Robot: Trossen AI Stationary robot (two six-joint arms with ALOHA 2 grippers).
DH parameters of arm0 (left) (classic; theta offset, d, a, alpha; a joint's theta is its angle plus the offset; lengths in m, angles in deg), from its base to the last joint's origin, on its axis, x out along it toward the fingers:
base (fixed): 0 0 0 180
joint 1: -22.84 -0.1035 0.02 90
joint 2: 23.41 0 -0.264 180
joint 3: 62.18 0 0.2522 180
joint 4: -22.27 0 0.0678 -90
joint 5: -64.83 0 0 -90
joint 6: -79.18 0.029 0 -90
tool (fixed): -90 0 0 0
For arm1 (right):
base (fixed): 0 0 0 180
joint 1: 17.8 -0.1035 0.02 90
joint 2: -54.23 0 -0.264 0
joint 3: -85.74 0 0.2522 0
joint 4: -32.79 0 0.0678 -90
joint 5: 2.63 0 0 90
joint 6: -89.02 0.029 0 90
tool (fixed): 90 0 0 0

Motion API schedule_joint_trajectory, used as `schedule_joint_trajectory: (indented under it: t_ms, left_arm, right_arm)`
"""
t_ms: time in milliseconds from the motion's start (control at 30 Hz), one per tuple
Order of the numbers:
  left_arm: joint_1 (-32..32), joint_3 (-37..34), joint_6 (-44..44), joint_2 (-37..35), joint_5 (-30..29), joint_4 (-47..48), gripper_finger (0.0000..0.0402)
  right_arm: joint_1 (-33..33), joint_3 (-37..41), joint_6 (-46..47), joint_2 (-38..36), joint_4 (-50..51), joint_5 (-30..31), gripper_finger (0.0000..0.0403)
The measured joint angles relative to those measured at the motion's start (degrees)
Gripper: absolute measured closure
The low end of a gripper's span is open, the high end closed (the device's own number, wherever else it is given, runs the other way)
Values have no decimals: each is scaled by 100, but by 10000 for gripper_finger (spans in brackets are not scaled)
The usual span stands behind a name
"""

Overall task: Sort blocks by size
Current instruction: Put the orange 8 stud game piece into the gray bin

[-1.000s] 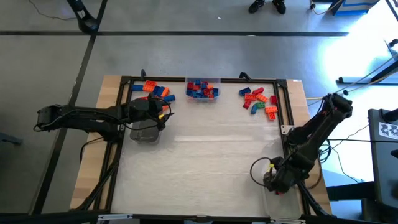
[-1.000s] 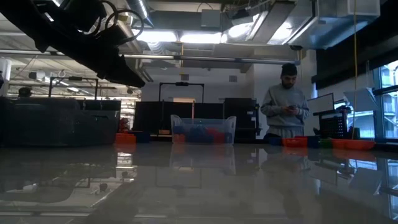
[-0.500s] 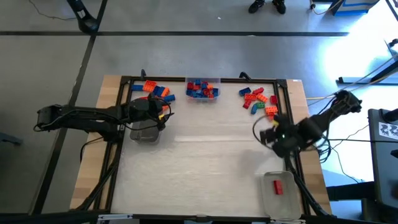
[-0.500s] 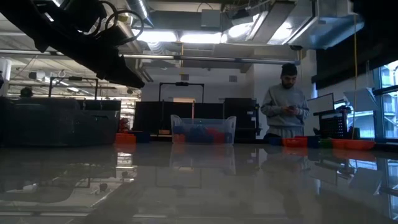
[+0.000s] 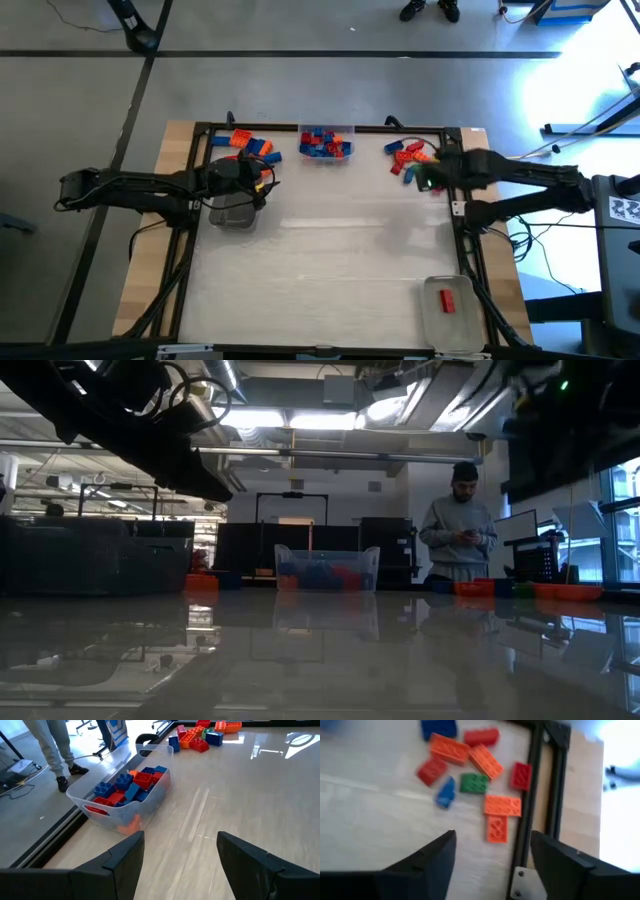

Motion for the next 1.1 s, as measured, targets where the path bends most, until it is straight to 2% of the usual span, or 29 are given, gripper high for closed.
schedule_joint_trajectory:
  t_ms: [100,200,367,533,767,1100]
  left_arm:
    - [0,0,-33,0,0,3,167]
    - [0,0,-29,0,0,3,167]
    - [0,0,11,0,0,0,167]
    - [0,0,18,0,0,26,167]
    - [0,0,24,2,0,149,167]
    - [0,0,69,4,0,171,167]
  right_arm:
    - [913,314,-615,14,-408,-316,117]
    - [1555,721,-1182,121,-1129,-791,99]
    - [2188,1352,-1968,489,-2528,-1536,96]
    - [2719,1623,-2116,1036,-2887,-1609,95]
    - [3126,1625,-2372,1674,-3431,-1510,95]
    - [3204,1621,-2420,2401,-3640,-1657,95]
